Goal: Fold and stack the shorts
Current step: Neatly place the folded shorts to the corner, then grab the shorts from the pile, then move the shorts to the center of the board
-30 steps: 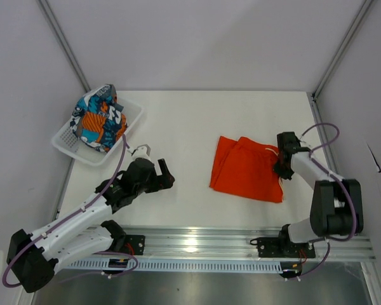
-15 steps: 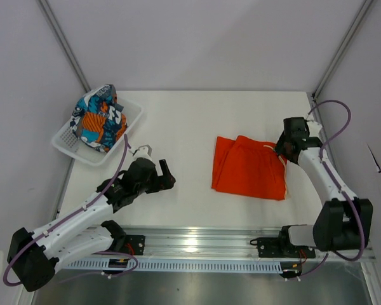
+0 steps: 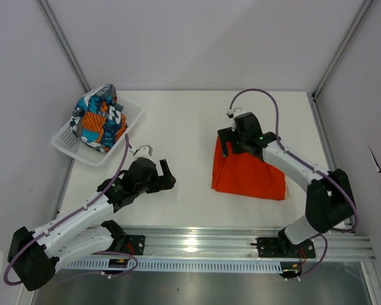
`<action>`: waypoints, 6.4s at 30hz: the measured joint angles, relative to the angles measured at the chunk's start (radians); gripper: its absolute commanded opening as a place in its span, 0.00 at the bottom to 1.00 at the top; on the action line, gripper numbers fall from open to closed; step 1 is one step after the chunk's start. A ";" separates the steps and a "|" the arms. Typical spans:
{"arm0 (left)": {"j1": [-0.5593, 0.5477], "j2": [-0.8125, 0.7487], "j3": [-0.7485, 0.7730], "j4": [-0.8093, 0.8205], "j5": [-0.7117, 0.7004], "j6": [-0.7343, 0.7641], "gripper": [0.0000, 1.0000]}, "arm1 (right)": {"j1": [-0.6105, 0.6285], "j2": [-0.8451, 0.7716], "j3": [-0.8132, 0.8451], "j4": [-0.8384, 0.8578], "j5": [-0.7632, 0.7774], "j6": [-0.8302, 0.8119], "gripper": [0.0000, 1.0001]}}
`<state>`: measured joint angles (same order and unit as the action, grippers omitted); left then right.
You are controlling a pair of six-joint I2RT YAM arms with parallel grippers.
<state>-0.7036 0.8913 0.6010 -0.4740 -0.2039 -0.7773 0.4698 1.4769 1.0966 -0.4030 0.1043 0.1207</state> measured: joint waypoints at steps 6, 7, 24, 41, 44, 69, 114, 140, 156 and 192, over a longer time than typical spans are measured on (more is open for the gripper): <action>0.000 -0.001 0.000 -0.004 0.000 0.002 0.99 | 0.079 0.275 0.255 -0.008 -0.028 -0.150 1.00; 0.000 -0.002 0.000 -0.006 -0.001 0.002 0.99 | 0.085 0.314 0.296 -0.008 -0.026 -0.170 0.99; 0.000 0.006 0.000 -0.008 -0.001 0.018 0.99 | 0.137 0.614 0.488 -0.257 0.080 -0.292 0.96; 0.000 0.003 0.002 -0.007 0.003 0.018 0.99 | 0.141 0.290 0.025 -0.347 0.220 -0.170 0.95; 0.000 0.003 0.002 -0.008 0.002 0.019 0.99 | 0.123 0.273 0.003 -0.372 0.224 -0.154 0.95; 0.713 0.179 0.618 -0.254 0.064 0.097 0.99 | 0.115 -0.138 -0.129 0.116 0.270 0.179 1.00; 0.575 0.290 1.017 0.128 0.237 0.096 0.00 | 0.248 -0.286 -0.563 0.683 0.367 0.211 1.00; 0.111 0.043 0.491 0.269 0.282 -0.080 0.00 | 0.248 -0.312 -0.592 0.739 0.381 0.200 1.00; -0.307 0.243 0.850 0.201 -0.130 -0.007 0.00 | 0.231 -0.432 -0.668 0.783 0.391 0.209 0.99; 0.365 0.618 0.877 0.037 0.174 -0.181 0.95 | 0.148 -0.405 -0.689 0.771 0.335 0.290 0.99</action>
<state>-0.3386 1.5093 1.4780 -0.4374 -0.0296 -0.9581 0.6174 1.0718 0.4076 0.3683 0.4389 0.4107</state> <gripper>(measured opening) 0.865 0.993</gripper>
